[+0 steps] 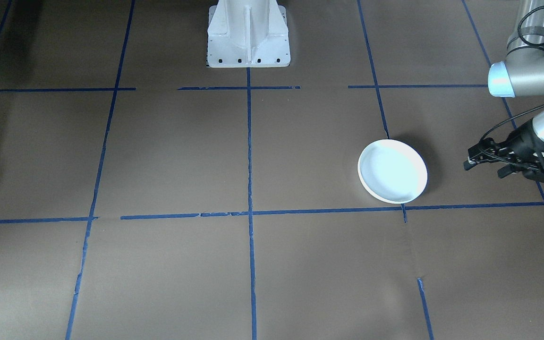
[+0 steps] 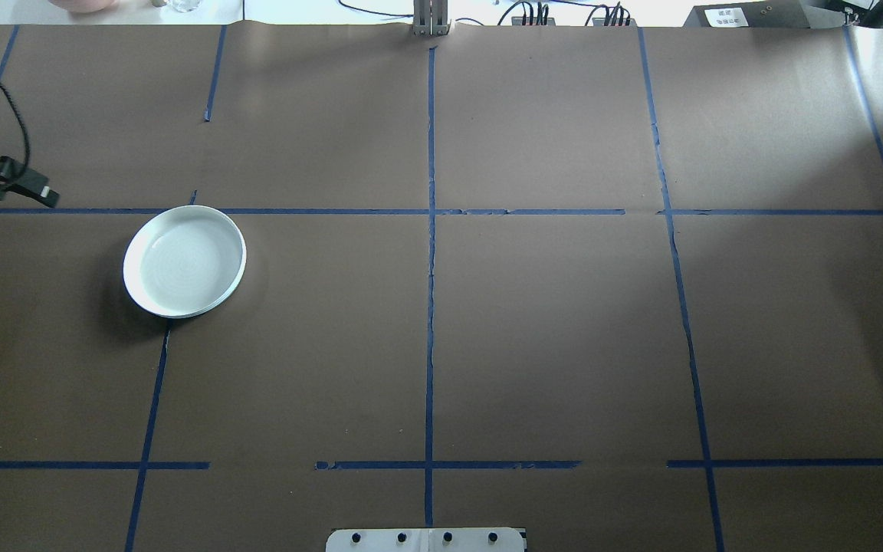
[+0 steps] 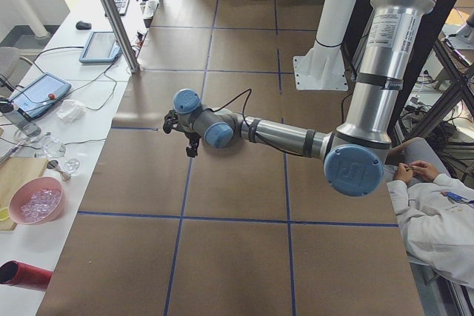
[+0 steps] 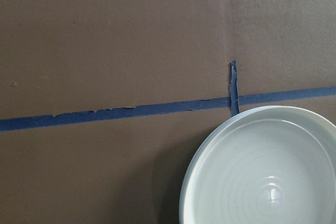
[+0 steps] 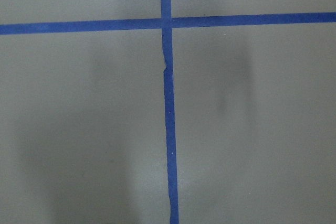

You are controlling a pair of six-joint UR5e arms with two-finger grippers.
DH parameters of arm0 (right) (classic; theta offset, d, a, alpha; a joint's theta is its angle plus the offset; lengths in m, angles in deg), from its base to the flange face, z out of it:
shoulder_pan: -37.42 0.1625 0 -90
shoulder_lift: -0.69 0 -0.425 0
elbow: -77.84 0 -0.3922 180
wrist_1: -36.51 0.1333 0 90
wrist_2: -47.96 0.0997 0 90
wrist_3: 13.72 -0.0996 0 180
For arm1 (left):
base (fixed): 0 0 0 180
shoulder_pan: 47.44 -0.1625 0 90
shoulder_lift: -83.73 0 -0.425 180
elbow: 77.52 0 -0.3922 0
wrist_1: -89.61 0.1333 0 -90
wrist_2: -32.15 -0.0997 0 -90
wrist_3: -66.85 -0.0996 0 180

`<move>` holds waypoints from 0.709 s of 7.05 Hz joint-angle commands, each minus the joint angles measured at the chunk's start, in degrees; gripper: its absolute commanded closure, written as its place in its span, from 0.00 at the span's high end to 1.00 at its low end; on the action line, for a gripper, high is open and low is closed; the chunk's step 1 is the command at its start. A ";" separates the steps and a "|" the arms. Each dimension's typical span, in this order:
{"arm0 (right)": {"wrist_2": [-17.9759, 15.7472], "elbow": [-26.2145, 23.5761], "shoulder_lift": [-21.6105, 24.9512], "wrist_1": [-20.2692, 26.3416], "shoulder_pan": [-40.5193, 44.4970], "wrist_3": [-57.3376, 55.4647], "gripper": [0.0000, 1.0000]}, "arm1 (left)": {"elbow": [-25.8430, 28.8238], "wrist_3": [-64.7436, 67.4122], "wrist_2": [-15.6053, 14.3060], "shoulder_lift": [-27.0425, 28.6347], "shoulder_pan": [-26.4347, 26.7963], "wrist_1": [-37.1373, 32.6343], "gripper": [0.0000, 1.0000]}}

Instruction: Stack plate in center

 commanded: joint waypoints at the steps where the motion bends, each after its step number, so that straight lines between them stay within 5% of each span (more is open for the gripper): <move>1: 0.00 0.00 0.00 0.00 0.00 0.06 1.00 | -0.52 -17.27 -0.12 -3.47 11.36 9.91 0.99; 3: 0.00 0.00 0.00 -0.09 0.00 -0.02 1.00 | -1.66 -25.73 -0.65 -5.93 19.46 17.20 1.00; 5: 0.00 0.00 0.00 -0.09 0.00 0.06 1.00 | -6.12 -19.32 -0.48 -10.05 20.64 22.60 1.00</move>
